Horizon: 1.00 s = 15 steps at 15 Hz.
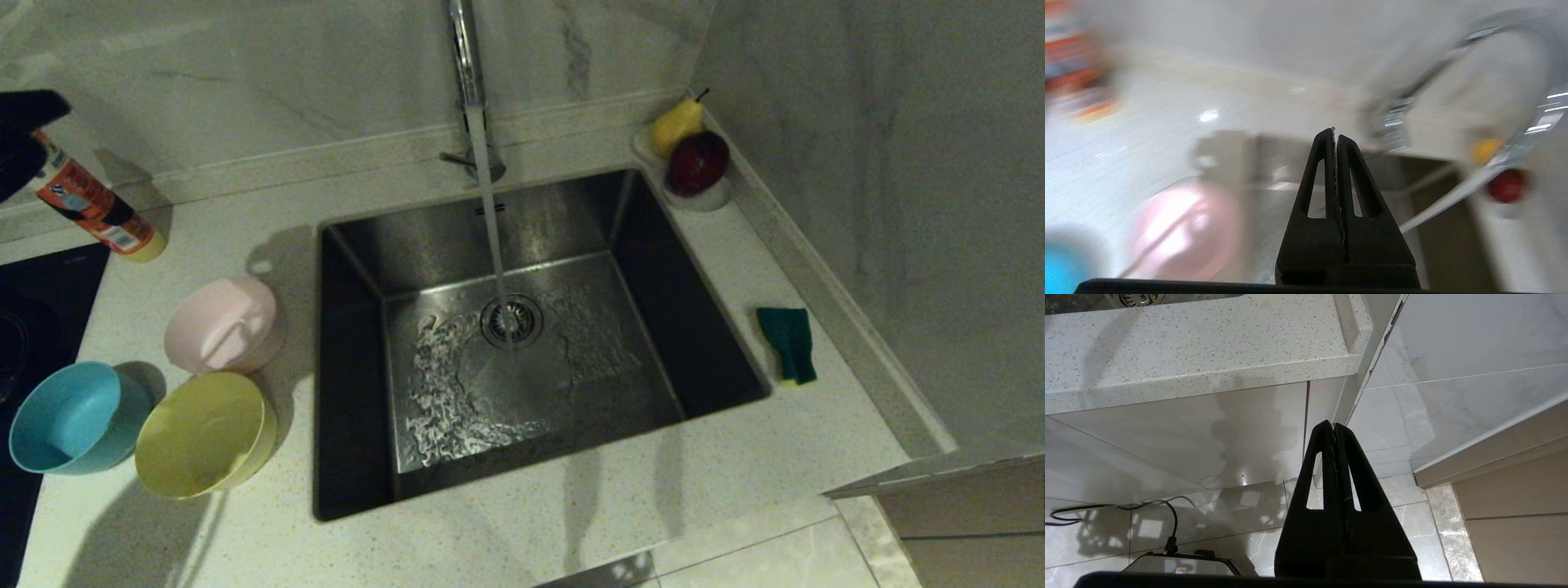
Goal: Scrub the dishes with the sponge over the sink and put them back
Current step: Turn on the faucet, then pick up a bowl and the sponge
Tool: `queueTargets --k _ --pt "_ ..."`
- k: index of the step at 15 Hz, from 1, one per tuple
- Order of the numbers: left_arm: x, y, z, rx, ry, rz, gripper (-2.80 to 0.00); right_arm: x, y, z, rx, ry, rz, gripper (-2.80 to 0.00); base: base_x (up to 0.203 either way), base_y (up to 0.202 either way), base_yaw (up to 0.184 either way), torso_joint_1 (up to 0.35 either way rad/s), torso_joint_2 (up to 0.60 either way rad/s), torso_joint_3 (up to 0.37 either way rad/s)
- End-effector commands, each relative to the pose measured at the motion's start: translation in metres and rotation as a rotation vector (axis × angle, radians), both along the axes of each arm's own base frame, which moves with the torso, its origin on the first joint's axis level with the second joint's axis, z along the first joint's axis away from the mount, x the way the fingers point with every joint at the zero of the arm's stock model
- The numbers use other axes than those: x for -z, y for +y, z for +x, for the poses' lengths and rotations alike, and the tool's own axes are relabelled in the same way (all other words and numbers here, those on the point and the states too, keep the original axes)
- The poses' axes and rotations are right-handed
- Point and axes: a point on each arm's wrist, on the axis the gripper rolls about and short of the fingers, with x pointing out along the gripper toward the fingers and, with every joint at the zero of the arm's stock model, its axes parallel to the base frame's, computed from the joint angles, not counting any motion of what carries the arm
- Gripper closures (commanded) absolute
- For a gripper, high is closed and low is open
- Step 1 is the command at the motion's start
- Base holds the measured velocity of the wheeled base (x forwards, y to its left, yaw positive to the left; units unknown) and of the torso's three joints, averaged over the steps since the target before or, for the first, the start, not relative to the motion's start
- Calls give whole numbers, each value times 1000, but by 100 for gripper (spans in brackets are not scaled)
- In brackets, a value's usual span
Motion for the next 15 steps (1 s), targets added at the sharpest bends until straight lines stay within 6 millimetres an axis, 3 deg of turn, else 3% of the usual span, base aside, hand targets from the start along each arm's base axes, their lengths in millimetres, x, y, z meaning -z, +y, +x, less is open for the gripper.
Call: queueTargets --k 1,5,9,13,15 --pt "22 15 -48 -75 -10 -21 0 0 0 0 -1 1 -1 0 0 0 0 0 0 0" --pt "79 31 -102 -127 -21 -30 0 0 0 0 -1 1 -1 0 0 0 0 0 0 0" --pt "127 38 -133 -219 -34 -8 0 0 0 0 -1 1 -1 0 0 0 0 0 0 0" --pt "187 38 -138 -270 43 28 0 0 0 0 -1 1 -1 0 0 0 0 0 0 0" --pt "203 38 -135 -289 6 18 0 0 0 0 -1 1 -1 0 0 0 0 0 0 0"
